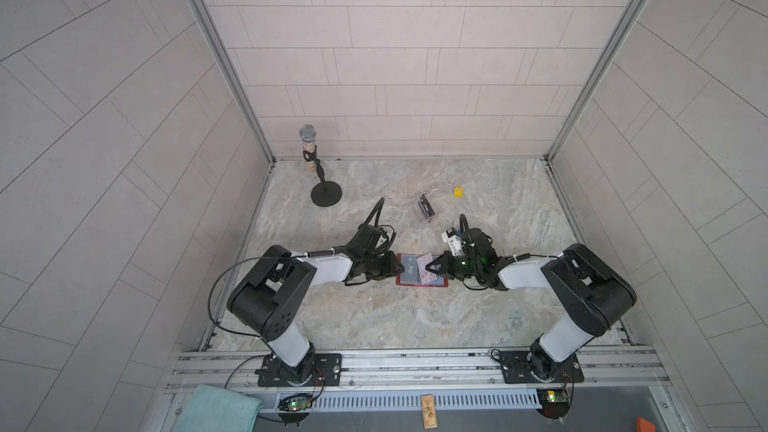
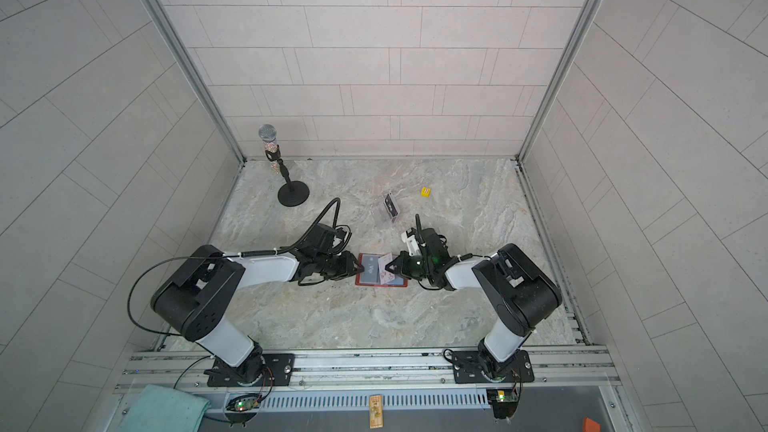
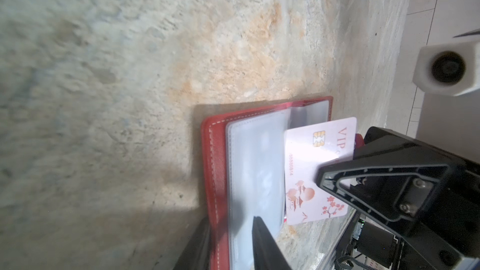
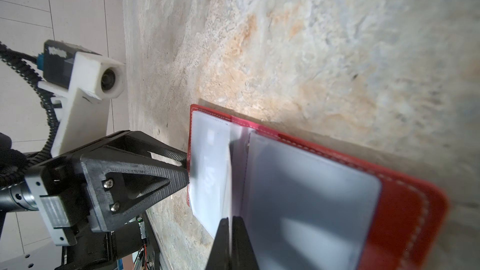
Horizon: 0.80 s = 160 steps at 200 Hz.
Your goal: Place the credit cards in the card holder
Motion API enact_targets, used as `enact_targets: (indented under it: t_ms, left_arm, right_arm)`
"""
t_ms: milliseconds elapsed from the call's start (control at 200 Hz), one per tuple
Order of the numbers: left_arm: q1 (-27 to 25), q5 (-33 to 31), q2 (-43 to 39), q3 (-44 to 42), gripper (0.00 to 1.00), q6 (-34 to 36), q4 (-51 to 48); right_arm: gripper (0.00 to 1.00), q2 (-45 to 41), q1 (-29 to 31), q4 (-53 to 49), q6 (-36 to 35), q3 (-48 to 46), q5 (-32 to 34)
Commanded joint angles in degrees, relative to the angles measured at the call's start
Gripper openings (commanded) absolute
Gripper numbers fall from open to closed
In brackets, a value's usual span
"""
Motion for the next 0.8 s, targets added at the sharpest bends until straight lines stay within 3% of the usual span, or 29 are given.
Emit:
enact_targets:
  t_ms: [0, 240, 796]
  left_arm:
    - [-0.7, -0.3, 0.2, -1.5, 0.30, 0.1, -1.1]
    - [-1.3, -0.5, -0.2, -2.6, 0.20, -0.7, -0.1]
    - [-2.4, -1.5, 0.0, -3.7, 0.18, -1.6, 1.3]
  right_arm:
    - [0.00, 1.2, 0.3, 1.4, 1.6, 0.8, -0.1]
    - [0.00, 2.4, 0.3, 3.7, 2.4, 0.3, 0.1]
    - [0.00, 3.9, 0.6, 5.4, 1.8, -1.8, 0.5]
